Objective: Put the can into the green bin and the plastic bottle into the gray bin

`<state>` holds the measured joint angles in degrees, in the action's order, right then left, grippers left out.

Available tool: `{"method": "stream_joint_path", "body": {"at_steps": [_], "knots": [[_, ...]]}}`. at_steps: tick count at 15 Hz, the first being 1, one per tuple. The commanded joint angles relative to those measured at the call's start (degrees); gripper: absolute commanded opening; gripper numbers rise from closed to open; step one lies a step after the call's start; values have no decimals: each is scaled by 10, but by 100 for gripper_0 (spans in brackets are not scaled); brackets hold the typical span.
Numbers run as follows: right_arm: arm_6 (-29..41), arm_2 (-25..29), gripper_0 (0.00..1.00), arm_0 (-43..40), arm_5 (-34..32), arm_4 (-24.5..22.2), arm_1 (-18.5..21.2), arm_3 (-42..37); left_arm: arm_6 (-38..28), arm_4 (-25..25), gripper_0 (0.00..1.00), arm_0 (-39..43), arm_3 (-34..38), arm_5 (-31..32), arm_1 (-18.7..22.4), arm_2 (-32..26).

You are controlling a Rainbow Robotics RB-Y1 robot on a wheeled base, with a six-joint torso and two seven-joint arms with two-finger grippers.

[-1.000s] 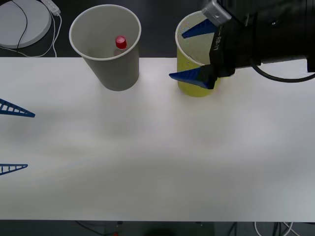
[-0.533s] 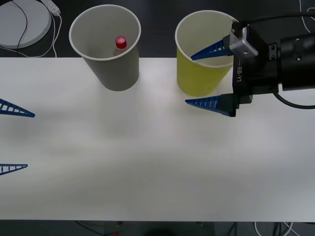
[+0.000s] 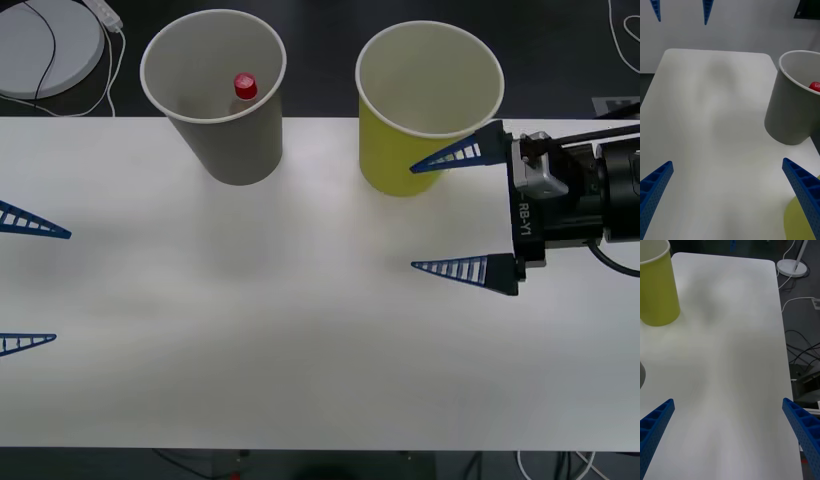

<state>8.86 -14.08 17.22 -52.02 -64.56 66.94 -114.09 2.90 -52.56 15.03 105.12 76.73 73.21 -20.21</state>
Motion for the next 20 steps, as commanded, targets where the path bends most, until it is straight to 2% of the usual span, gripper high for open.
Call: {"method": "stream_joint_path", "body": {"at_steps": [1, 8, 16, 20], "knots": [[-38, 34, 100, -34, -48, 13, -1, 0, 0, 0, 100, 0, 0, 0, 0, 0], [-67, 107, 100, -112, -147, 22, -2, 0, 0, 0, 100, 0, 0, 0, 0, 0], [-67, 199, 100, -245, -157, 22, -1, -17, 0, 0, 100, 0, 0, 0, 0, 0], [-62, 221, 100, -264, -156, 9, -2, -17, 0, 0, 100, 0, 0, 0, 0, 0]]}}
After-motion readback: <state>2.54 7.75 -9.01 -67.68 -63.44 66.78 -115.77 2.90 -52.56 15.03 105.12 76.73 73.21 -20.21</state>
